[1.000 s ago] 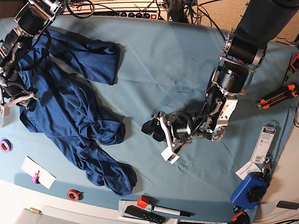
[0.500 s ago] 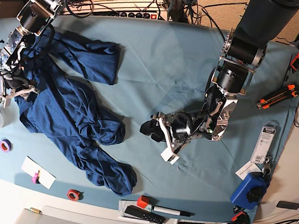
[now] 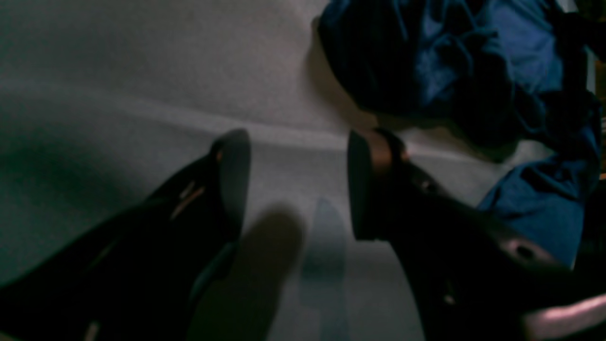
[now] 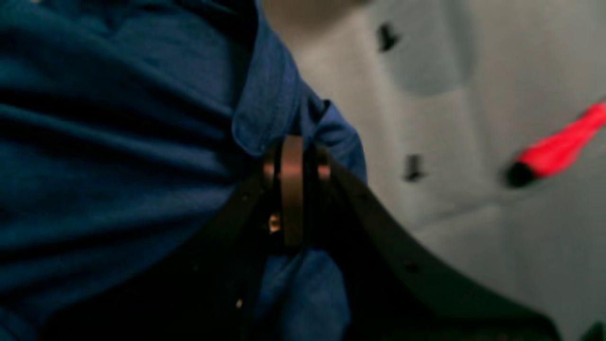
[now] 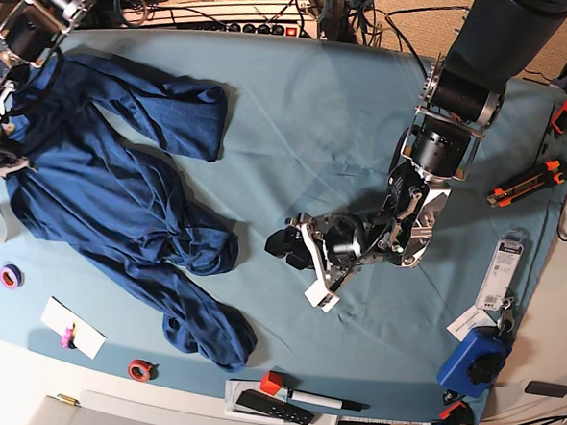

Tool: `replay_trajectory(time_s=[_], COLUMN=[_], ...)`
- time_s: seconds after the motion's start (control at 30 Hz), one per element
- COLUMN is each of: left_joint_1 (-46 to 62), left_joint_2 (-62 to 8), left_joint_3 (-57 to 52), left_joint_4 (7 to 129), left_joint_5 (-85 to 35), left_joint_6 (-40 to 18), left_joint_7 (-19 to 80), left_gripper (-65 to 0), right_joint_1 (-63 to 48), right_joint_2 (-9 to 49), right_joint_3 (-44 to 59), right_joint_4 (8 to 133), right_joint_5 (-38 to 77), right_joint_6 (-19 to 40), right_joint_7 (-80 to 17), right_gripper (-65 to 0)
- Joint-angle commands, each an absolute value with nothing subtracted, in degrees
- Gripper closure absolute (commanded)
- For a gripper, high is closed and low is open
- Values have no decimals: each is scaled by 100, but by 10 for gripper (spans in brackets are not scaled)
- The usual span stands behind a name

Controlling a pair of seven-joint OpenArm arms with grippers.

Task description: Layout the t-shirt on the table in an organized manner, then fold the t-shirt properly

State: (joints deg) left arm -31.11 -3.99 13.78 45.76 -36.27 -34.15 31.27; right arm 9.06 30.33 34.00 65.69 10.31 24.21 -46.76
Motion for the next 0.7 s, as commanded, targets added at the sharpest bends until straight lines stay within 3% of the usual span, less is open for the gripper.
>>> replay_trajectory(time_s=[0.0, 0.53, 0.67], left_joint_1=[-3299, -3299, -3299], left_joint_2=[-384, -384, -381], left_joint_3=[1354, 1354, 1352], left_joint_4=[4663, 4663, 4663], left_joint_5=[-3732, -3732, -3732], left_joint_6=[-3461, -3461, -3461], left_joint_7=[3002, 3000, 2998], left_gripper=[-324, -324, -324], right_joint_1=[998, 998, 998], right_joint_2=[3234, 3564, 3607], right_joint_3=[3424, 3422, 3422], right_joint_4=[6678, 6678, 6676], right_joint_5=[972, 919, 963], right_joint_6=[2403, 2482, 2744], right_joint_7=[-4593, -4930, -5124], right_gripper=[0, 0, -188])
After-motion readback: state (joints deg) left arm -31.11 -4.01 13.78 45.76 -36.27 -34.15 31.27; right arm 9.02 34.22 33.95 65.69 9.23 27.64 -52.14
